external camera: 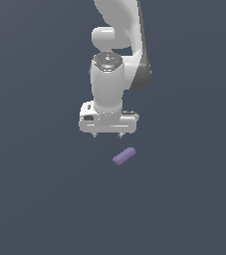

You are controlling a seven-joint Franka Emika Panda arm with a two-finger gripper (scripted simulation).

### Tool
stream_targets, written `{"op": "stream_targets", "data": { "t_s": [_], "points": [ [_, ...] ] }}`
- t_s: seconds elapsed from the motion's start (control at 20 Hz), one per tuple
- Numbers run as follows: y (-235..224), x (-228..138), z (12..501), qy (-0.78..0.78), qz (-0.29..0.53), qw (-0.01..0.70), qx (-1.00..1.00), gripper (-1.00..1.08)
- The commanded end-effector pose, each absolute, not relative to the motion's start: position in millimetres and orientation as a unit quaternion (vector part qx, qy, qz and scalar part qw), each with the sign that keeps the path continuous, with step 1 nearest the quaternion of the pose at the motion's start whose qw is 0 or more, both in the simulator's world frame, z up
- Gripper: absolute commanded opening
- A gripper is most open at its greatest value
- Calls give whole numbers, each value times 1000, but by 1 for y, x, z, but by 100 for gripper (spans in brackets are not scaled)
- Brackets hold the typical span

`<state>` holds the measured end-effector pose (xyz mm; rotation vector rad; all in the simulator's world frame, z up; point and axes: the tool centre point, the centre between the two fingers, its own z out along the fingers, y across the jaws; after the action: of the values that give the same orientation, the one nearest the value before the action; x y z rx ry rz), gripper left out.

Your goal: Pick up the object and move it to a goal position.

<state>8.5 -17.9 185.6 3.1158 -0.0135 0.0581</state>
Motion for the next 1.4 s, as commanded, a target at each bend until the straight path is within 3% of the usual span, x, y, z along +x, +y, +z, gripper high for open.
{"op": "stream_targets", "data": {
  "t_s": [0.0, 1.35],
  "points": [
    [-18, 9, 186, -4, 19, 13, 1000, 100],
    [4, 13, 165, -86, 10, 10, 996, 100]
  ]
}}
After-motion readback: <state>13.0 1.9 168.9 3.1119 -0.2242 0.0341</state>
